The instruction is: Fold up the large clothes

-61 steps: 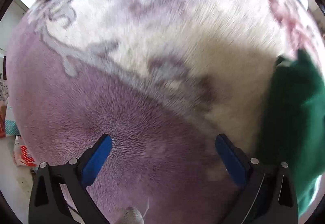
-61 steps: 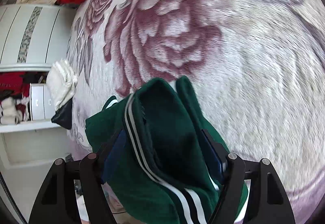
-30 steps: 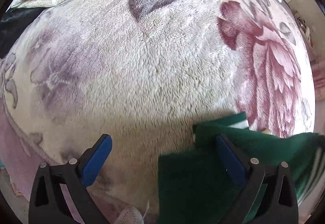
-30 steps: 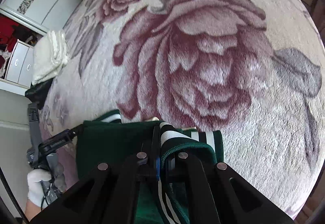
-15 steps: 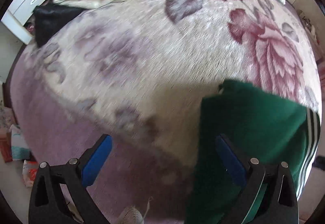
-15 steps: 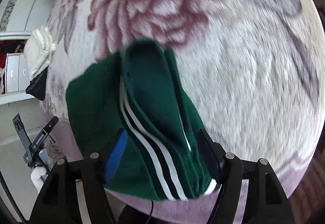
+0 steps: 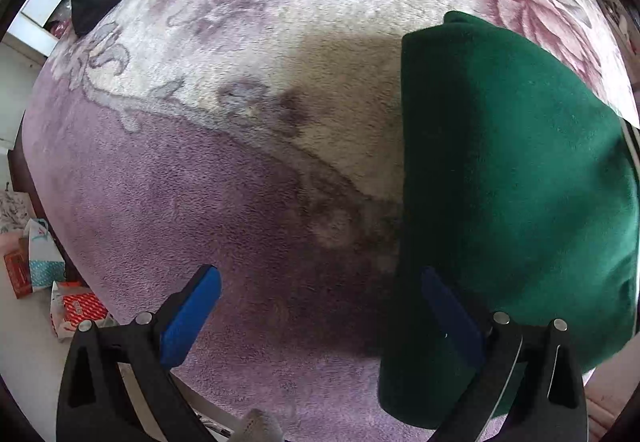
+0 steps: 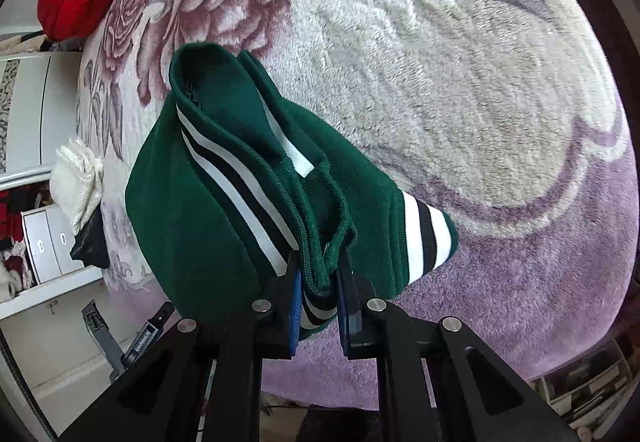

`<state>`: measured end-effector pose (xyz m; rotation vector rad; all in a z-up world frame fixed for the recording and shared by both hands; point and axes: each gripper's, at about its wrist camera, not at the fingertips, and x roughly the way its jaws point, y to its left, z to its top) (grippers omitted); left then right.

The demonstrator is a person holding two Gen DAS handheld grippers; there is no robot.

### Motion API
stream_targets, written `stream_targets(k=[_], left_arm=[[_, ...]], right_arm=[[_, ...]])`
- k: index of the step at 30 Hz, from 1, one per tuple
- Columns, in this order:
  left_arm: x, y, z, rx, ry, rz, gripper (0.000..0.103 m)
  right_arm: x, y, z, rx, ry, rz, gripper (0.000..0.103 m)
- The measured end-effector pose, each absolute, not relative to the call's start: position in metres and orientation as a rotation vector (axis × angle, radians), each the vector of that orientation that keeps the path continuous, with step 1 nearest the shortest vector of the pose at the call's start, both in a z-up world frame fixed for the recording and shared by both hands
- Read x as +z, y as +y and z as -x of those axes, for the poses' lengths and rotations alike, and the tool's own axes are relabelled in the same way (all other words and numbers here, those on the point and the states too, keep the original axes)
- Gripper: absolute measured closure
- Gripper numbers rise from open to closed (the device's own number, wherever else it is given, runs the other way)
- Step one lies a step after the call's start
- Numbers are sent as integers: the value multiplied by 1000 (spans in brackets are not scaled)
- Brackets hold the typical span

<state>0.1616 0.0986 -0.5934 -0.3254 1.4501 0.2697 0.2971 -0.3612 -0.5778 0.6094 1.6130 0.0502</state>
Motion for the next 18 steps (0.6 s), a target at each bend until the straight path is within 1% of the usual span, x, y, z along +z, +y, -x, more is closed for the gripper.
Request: stream_targets(k=[2, 6, 7, 9, 10, 11, 13, 14, 15, 17, 18], left_arm=[[-594, 94, -167, 259, 1449, 346, 0], [-598, 92, -186, 276, 1442, 342, 0], [-599, 94, -192, 277, 1440, 335, 0], [-599, 101, -198, 271, 1431, 346, 0], [-597, 106, -200, 268, 1420, 351, 0], [-596, 109, -201, 273, 1413, 348, 0], [-594, 116, -201, 284, 1404, 339, 0], [-596, 121, -201, 288, 1401, 352, 0], [-597, 124, -201, 292, 1400, 370, 0], [-601, 128, -200, 293, 1402, 419, 0], [-605, 130, -200, 286, 1408, 446, 0]], right_arm=[[-580, -372, -292, -7, 1609, -572, 88], [-632, -373, -294, -85, 1724, -555, 87], [-638, -371, -296, -91, 1732, -551, 84], [-642, -365, -305, -50, 1778, -500, 81], [-638, -364, -311, -37, 1793, -471, 75], [-632, -364, -315, -32, 1796, -450, 71], [-615, -365, -327, 9, 1772, -422, 69], [-608, -365, -335, 28, 1755, -411, 57], [-604, -366, -344, 53, 1730, -421, 39], [-603, -364, -367, 153, 1668, -528, 26], [-609, -360, -379, 206, 1654, -581, 26]])
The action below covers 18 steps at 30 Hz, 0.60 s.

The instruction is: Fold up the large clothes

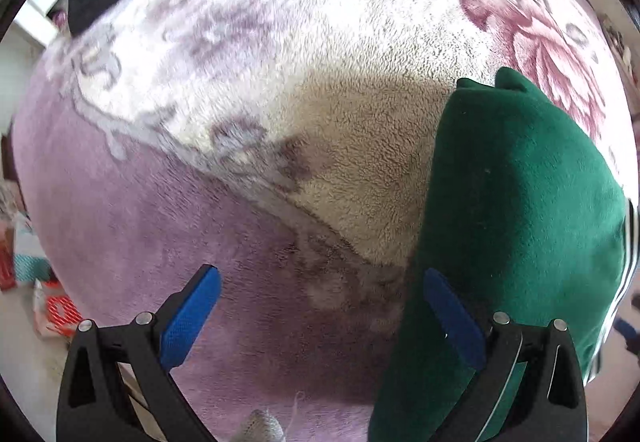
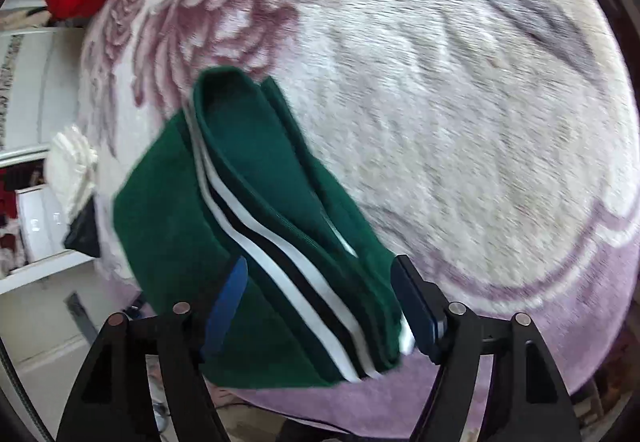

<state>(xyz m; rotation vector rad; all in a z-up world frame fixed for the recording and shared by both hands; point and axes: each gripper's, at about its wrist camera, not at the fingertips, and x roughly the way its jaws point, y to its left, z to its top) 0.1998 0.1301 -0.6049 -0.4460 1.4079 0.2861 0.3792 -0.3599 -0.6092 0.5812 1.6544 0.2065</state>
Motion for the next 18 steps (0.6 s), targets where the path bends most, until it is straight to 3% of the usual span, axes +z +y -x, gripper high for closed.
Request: stream_targets(k=[4, 5, 6, 7, 14, 18], left_arm=[[-602, 127, -204, 273, 1386, 468, 0], [-598, 126, -207, 267, 1372, 468, 0], [-595, 124, -211, 259, 1357, 467, 0], [-591, 122, -216, 247, 1342, 467, 0], [-585, 116, -251, 129, 1311, 582, 0], [-588, 104, -279, 103, 1324, 491, 0]], right_arm=[[-654, -315, -429, 349, 1721, -648, 25], [-663, -303, -433, 407, 1727, -693, 44], [-669, -295, -430, 406, 1727, -710, 76], [-671, -288, -425, 397, 1737, -723, 83], [-600, -306, -406, 188, 1541, -717, 91], [-639, -317, -418, 127, 1683, -640, 89]])
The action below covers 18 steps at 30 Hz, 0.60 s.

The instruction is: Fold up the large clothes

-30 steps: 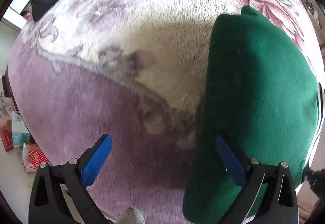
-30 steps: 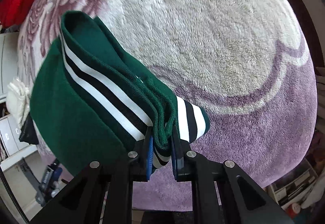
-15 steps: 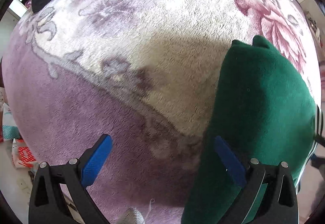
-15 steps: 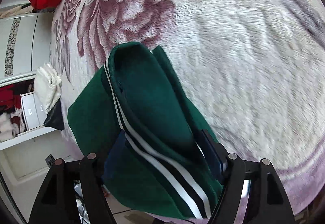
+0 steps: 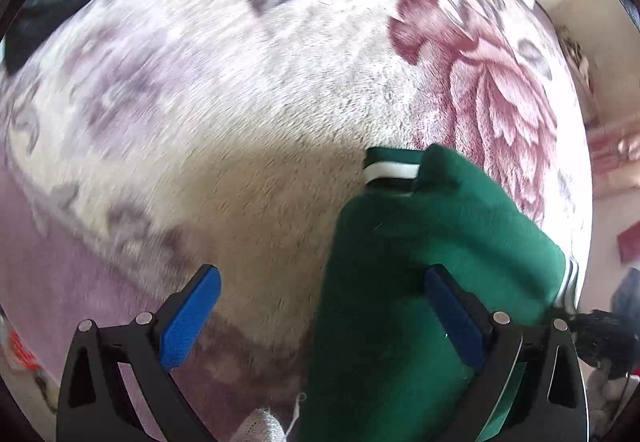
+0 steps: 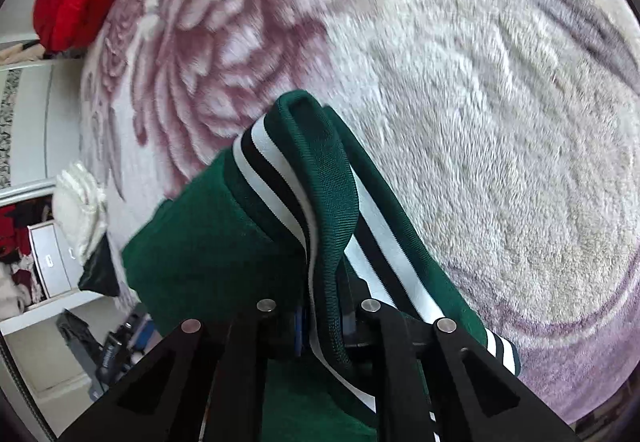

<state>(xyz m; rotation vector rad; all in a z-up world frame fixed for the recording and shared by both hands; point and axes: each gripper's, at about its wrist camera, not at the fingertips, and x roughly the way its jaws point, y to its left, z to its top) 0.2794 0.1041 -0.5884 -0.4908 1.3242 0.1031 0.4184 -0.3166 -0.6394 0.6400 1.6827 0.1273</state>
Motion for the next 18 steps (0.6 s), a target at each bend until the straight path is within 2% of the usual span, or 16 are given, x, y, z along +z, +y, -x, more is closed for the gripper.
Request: stream_targets(k=[2, 3, 5, 9, 12, 14, 18], left_arm=[[-586, 107, -279, 124, 1326, 446, 0], [-582, 111, -276, 146, 1318, 426, 0], [-577, 121, -267, 225, 1296, 364, 0], [-586, 152, -239, 379, 1314, 329, 0], [-606, 175, -222, 437, 1363, 417, 0], [-618, 186, -212, 461, 1386, 465, 0], [-624, 200, -199, 492, 1379, 489, 0]], right_arm=[[-650, -311, -428, 141, 1750, -577, 69], [-642, -306, -434, 151, 1763, -517, 64], [-611, -287, -449, 155, 1751, -298, 63], [-535, -233, -463, 265, 1605, 155, 49], [-520, -170, -468, 514, 1618, 257, 45], [-529, -108, -473, 671, 1633, 360, 45], [-562, 10, -461, 922, 1539, 615, 45]])
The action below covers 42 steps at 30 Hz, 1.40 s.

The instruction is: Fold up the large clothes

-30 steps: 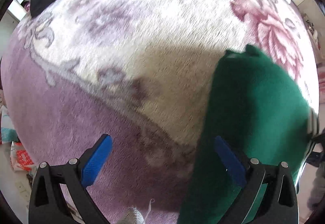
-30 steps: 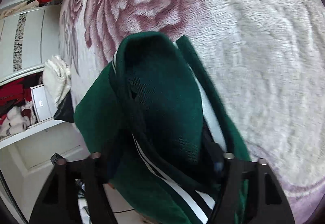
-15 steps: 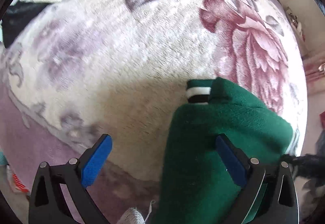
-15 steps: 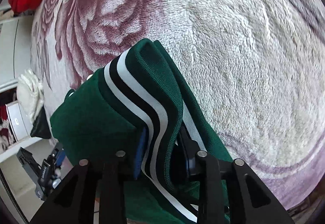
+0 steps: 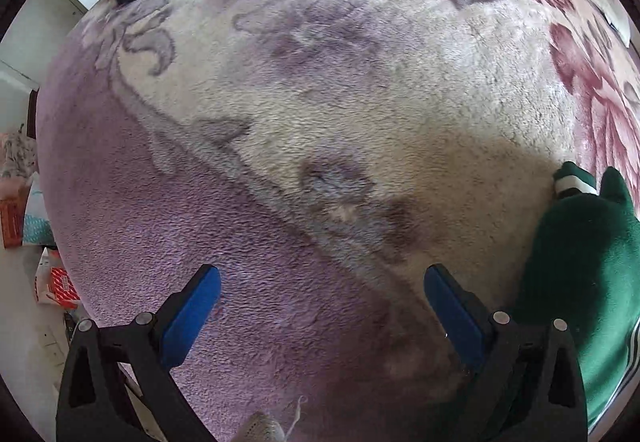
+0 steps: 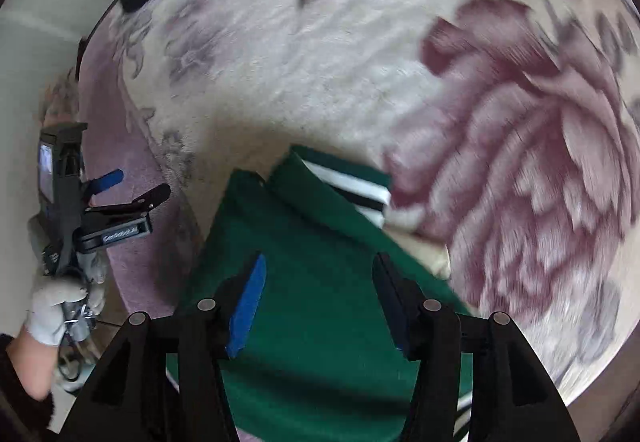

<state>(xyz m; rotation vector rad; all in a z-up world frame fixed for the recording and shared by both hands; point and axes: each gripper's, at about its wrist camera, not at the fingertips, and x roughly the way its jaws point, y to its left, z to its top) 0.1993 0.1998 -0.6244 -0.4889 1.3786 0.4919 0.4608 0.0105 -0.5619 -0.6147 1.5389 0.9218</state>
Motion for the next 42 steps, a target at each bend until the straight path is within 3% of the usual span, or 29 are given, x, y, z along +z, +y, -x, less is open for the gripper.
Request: stream_targets(k=[4, 5, 6, 8, 11, 12, 14, 17, 18, 20, 23, 26, 28, 30, 33, 37, 39, 40, 42], left_arm=[[-630, 210, -190, 495, 1365, 505, 0], [-631, 212, -188, 497, 1363, 505, 0], [-633, 214, -185, 502, 1362, 507, 0], [-637, 217, -182, 505, 1362, 517, 0], [-643, 227, -174, 509, 1353, 571, 0], [-644, 229, -172, 511, 1353, 583, 0], [-649, 233, -167, 509, 1360, 610, 0], [-651, 239, -162, 505, 1367, 608, 0], [-650, 241, -160, 507, 1368, 591, 0], [-651, 246, -159, 514, 1372, 570, 0], [-652, 253, -156, 525, 1383, 562, 0], [-652, 254, -155, 533, 1386, 548, 0], [-649, 252, -154, 532, 1384, 522, 0], [-645, 248, -159, 531, 1382, 497, 0], [-640, 240, -174, 502, 1376, 496, 0], [-620, 223, -196, 383, 1346, 502, 0], [-606, 209, -204, 309, 1330, 499, 0], [-602, 201, -207, 287, 1326, 494, 0], [-593, 183, -213, 245, 1331, 482, 0]], right_arm=[[-618, 85, -445, 1011, 1510, 994, 47], [-624, 91, -445, 1017, 1535, 990, 61], [-633, 96, -449, 981, 1623, 951, 64], [-642, 95, -475, 850, 1843, 720, 72], [-659, 47, -522, 599, 2183, 55, 79], [-663, 30, -531, 551, 2222, -102, 80], [-664, 20, -535, 573, 2215, -132, 80], [-639, 41, -537, 688, 2129, 79, 67], [-626, 55, -536, 747, 2065, 213, 47], [-610, 79, -531, 823, 1928, 414, 22], [-622, 106, -499, 915, 1873, 727, 22], [-659, 112, -455, 933, 1806, 1056, 40], [-678, 107, -466, 833, 1925, 934, 47], [-691, 85, -509, 659, 2126, 583, 55], [-690, 49, -541, 618, 2211, 282, 56], [-636, 12, -565, 718, 2093, 147, 49], [-597, -28, -578, 708, 1986, 46, 32], [-580, -54, -582, 677, 1934, 21, 18], [-555, -123, -576, 541, 1855, 13, 16]])
